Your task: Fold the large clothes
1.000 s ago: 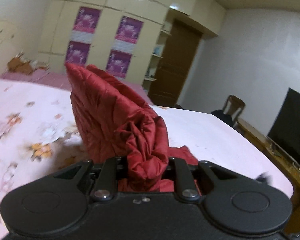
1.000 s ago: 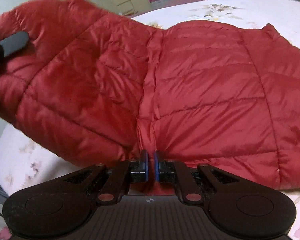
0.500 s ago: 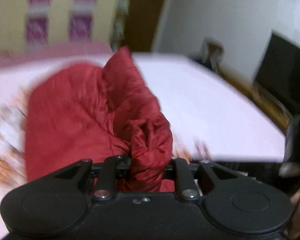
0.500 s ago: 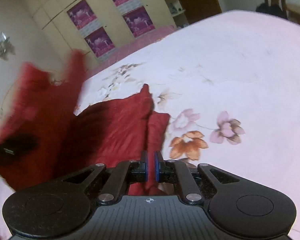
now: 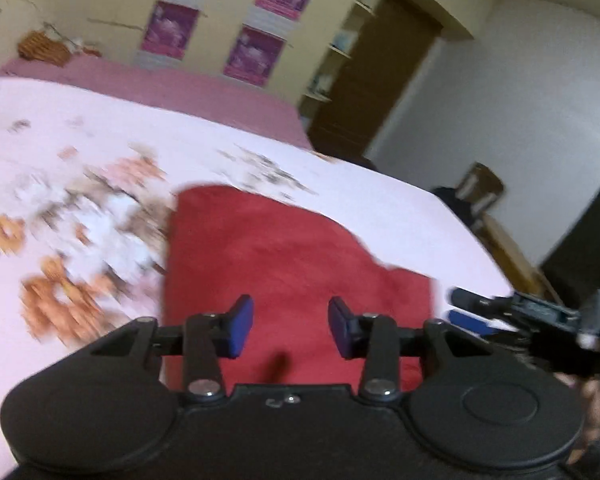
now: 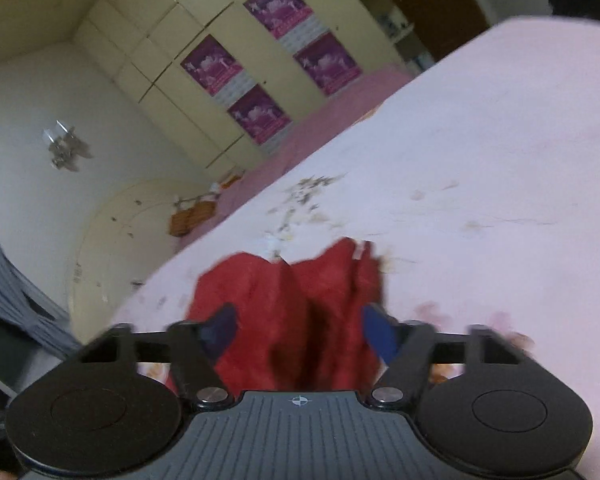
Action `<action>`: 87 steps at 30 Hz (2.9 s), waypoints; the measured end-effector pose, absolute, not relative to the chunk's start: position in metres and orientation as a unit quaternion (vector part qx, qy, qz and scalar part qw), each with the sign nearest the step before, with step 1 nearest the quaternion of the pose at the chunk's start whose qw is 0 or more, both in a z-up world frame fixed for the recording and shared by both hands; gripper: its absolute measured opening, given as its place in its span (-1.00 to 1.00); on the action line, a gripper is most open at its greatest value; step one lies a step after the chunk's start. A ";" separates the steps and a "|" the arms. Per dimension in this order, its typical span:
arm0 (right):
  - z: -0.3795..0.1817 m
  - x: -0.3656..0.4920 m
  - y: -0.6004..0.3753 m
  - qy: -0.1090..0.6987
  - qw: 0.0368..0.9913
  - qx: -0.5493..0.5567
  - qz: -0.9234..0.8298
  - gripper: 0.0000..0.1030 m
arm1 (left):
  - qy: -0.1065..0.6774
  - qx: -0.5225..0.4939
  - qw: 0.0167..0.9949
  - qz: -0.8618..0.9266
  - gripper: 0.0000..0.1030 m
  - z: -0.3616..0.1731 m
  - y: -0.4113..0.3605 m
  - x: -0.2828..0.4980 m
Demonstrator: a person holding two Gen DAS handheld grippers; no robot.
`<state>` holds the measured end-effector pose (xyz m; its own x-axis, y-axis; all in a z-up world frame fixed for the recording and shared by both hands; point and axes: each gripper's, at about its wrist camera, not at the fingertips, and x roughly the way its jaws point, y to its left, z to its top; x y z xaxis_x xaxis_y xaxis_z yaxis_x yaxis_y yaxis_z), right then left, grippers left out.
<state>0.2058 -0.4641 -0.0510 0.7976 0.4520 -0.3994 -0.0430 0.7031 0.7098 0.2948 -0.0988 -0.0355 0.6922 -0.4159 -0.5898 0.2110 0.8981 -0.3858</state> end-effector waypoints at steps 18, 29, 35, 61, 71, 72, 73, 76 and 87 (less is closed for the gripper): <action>-0.123 0.250 -0.411 0.376 0.899 0.216 0.062 -0.76 | 0.402 -0.073 0.880 -0.244 -0.44 -0.117 -0.144 0.358; -0.052 0.198 -0.414 0.339 0.911 0.216 0.095 -0.75 | 0.366 -0.046 0.891 -0.265 -0.49 -0.067 -0.122 0.284; -0.039 0.136 -0.380 0.353 0.907 0.141 0.181 -0.75 | 0.374 -0.041 0.886 -0.272 -0.49 -0.080 -0.113 0.229; -0.069 0.242 -0.426 0.308 0.919 0.212 0.129 -0.86 | 0.383 -0.119 0.897 -0.188 0.18 -0.099 -0.112 0.332; -0.134 0.262 -0.438 0.378 0.885 0.245 0.114 -0.96 | 0.404 -0.075 0.899 -0.150 0.32 -0.108 -0.127 0.337; -0.136 0.262 -0.437 0.382 0.885 0.242 0.112 -0.96 | 0.405 -0.070 0.900 -0.147 0.31 -0.110 -0.129 0.338; -0.138 0.262 -0.435 0.385 0.884 0.239 0.112 -0.96 | 0.407 -0.066 0.900 -0.144 0.31 -0.111 -0.131 0.339; -0.138 0.264 -0.431 0.385 0.887 0.229 0.115 -0.96 | 0.408 -0.062 0.900 -0.138 0.31 -0.114 -0.133 0.340; -0.111 0.245 -0.454 0.359 0.888 0.276 0.081 -0.15 | 0.410 -0.069 0.899 -0.134 0.74 -0.099 -0.125 0.336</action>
